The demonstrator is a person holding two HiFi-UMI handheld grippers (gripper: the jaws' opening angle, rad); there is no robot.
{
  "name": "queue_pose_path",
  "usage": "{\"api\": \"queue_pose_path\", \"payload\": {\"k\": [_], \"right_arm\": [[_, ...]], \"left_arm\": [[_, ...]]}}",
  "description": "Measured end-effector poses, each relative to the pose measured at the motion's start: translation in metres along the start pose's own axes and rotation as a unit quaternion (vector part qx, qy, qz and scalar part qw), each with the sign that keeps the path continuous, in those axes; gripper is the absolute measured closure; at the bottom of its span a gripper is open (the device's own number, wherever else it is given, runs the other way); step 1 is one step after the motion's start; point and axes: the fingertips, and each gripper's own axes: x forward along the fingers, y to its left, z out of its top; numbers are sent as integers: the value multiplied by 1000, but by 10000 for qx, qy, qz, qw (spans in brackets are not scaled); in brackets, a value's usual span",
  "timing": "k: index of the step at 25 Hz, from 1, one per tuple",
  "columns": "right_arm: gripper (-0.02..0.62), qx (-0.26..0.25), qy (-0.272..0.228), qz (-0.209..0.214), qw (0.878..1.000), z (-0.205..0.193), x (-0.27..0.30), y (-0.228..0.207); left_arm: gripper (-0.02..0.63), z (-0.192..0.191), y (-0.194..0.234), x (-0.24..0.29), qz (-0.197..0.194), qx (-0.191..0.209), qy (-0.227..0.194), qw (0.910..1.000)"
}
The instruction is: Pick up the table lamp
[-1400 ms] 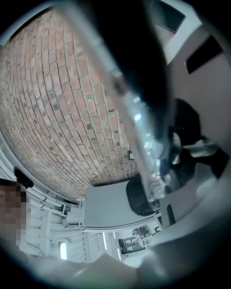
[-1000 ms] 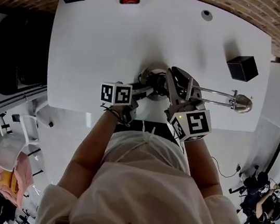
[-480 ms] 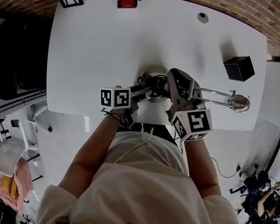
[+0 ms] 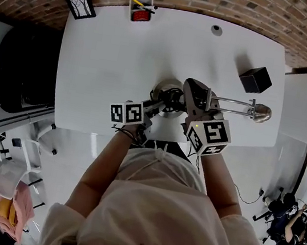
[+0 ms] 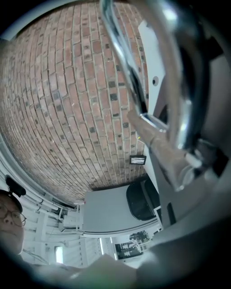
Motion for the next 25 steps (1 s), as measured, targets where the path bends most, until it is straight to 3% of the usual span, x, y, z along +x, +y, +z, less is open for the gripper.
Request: {"api": "queue_pose_path", "payload": {"k": [12,18,25], "right_arm": [[565,-383,-279,145,9988,91,4,21],[565,-330,-499,26,9982,150,3,22],[565,-656,-695,119,9954,225,-4,39]], "left_arm": [[439,57,-60,-39,-308,52,-940,9951],[439,101,-102,-59,-621,314,-1283,9893],[437,144,-160,-87,-996,603,-1542,9812]]}}
